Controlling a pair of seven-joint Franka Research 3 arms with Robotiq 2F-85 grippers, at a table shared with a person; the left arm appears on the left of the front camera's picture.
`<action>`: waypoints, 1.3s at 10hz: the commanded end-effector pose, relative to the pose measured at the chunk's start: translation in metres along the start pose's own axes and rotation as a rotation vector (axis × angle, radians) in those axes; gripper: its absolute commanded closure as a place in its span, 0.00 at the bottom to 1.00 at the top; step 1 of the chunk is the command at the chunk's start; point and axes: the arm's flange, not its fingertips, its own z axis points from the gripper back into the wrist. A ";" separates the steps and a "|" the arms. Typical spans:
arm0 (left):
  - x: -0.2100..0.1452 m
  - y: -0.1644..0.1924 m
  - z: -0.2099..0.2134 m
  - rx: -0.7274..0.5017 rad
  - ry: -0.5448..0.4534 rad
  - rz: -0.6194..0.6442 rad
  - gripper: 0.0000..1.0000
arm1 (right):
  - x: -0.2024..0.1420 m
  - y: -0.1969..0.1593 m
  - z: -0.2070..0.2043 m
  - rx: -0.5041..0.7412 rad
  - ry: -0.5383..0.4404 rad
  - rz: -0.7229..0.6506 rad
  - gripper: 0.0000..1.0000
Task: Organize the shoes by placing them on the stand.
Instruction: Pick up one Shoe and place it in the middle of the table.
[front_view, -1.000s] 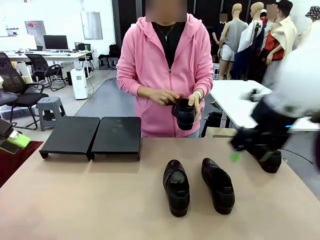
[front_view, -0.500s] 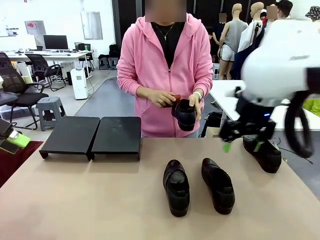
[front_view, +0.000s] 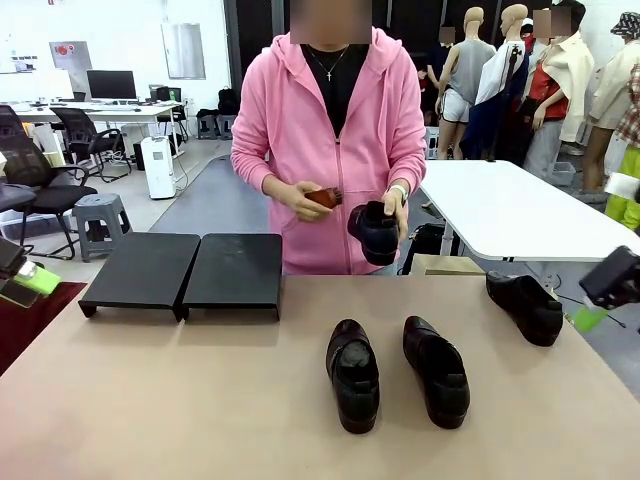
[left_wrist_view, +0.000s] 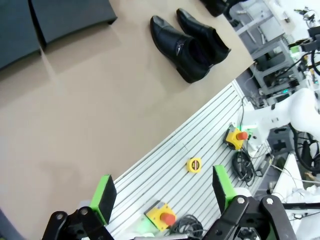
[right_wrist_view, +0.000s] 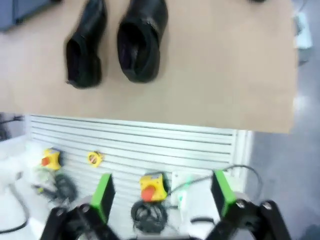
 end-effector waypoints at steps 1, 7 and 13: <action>0.001 0.000 0.001 -0.024 -0.011 -0.015 0.00 | 0.004 0.005 -0.025 0.037 -0.040 0.041 0.00; 0.001 0.000 0.001 -0.024 -0.011 -0.015 0.00 | 0.034 -0.005 0.022 -0.014 0.023 0.133 0.00; 0.001 0.000 0.001 -0.024 -0.011 -0.015 0.00 | -0.052 -0.135 0.143 0.180 -0.148 0.014 0.00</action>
